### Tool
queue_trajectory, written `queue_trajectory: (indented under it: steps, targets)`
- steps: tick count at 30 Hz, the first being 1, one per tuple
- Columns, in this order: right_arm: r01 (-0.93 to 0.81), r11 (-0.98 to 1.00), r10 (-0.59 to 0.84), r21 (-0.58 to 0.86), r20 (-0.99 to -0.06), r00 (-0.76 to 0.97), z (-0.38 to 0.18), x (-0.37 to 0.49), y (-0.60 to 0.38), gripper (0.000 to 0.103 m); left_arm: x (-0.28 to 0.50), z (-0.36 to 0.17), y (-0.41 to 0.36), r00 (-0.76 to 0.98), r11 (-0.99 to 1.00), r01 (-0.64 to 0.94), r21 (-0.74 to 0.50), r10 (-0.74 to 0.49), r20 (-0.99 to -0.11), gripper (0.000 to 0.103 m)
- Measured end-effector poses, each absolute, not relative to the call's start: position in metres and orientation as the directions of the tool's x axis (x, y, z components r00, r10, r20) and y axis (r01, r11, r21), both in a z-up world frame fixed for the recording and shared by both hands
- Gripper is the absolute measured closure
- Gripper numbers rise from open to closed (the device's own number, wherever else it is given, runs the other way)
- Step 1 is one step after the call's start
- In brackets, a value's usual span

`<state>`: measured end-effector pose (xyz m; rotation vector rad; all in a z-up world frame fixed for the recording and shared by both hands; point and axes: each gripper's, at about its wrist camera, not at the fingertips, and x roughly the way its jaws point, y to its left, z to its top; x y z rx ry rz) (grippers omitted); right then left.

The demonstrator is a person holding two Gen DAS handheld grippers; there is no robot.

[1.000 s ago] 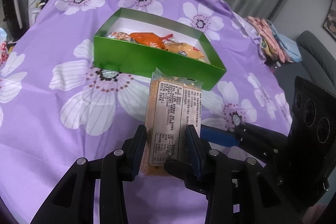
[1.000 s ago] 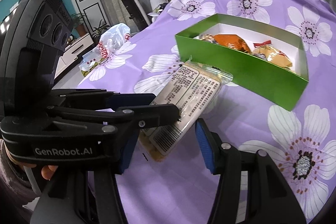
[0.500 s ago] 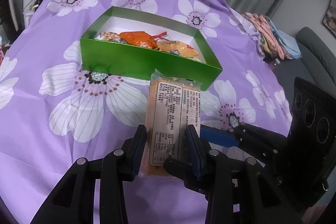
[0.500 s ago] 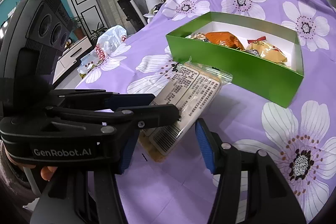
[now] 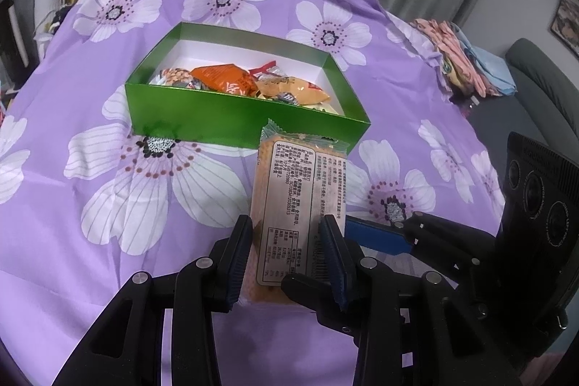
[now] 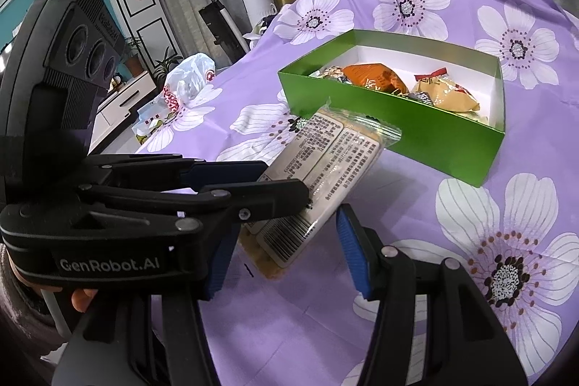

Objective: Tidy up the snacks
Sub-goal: 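Lift the cracker pack toward the green box with the left gripper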

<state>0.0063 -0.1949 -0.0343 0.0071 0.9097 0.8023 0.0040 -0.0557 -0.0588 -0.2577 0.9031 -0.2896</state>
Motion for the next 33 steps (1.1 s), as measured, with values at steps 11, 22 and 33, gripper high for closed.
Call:
queue_trajectory:
  steps: [11, 22, 33]
  targets:
    - [-0.609, 0.724, 0.622, 0.325, -0.689, 0.372, -0.028, 0.006, -0.202, 0.048, 0.006, -0.051, -0.064, 0.591, 0.933, 0.157, -0.324, -0.352, -0.726, 0.064]
    - [-0.598, 0.734, 0.617, 0.323, -0.685, 0.387, -0.026, 0.008, -0.209, 0.048, 0.010, -0.048, -0.073, 0.588, 0.932, 0.177, -0.317, -0.358, -0.725, 0.064]
    - [-0.578, 0.747, 0.608, 0.328, -0.689, 0.394, -0.028, 0.013, -0.215, 0.048, 0.020, -0.051, -0.079, 0.570, 0.925, 0.195, -0.326, -0.377, -0.730, 0.064]
